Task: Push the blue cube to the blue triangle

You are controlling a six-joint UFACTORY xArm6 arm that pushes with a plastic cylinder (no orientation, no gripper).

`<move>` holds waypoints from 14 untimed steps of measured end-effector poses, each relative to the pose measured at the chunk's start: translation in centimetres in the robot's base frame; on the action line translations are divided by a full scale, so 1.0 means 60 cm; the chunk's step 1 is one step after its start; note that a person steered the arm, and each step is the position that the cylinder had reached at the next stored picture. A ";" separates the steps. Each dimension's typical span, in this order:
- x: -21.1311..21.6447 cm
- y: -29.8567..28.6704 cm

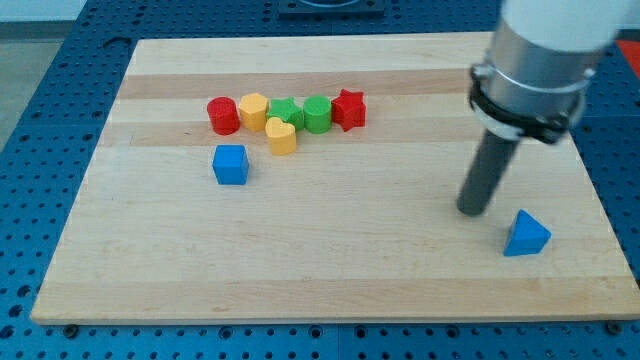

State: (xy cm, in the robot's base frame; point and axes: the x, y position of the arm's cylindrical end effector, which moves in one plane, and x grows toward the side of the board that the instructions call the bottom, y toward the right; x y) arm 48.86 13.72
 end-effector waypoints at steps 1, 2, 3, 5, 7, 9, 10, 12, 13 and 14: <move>-0.003 -0.108; 0.025 -0.265; 0.008 -0.439; -0.083 -0.605; -0.072 -0.477; -0.075 -0.479; -0.081 -0.454; -0.045 -0.297; -0.045 -0.295; -0.022 -0.433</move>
State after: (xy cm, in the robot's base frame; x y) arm 47.53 -12.26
